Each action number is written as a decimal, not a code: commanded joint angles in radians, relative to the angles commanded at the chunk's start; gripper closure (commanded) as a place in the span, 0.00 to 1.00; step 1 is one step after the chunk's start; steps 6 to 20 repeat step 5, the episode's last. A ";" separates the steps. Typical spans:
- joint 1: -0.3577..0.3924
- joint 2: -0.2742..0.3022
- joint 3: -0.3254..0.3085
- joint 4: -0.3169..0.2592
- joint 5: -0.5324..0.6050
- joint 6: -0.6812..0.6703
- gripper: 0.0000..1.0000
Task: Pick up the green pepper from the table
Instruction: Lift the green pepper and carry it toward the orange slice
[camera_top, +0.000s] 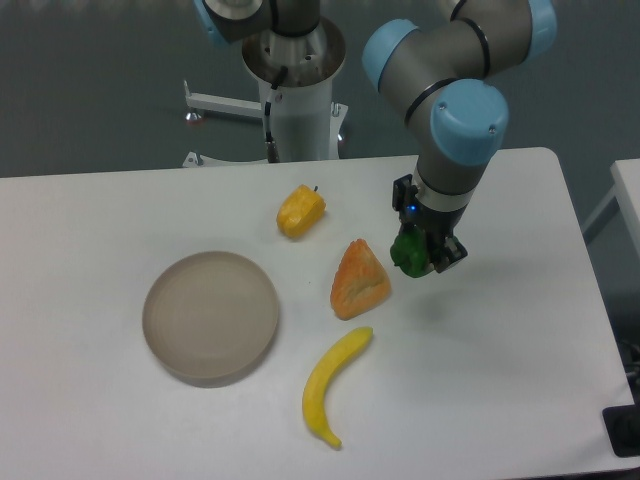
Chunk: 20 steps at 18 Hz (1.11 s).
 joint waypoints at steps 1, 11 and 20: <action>-0.002 -0.003 0.003 0.000 -0.003 0.002 0.68; -0.003 -0.014 0.005 0.000 -0.008 0.003 0.68; -0.003 -0.014 0.005 0.000 -0.008 0.003 0.68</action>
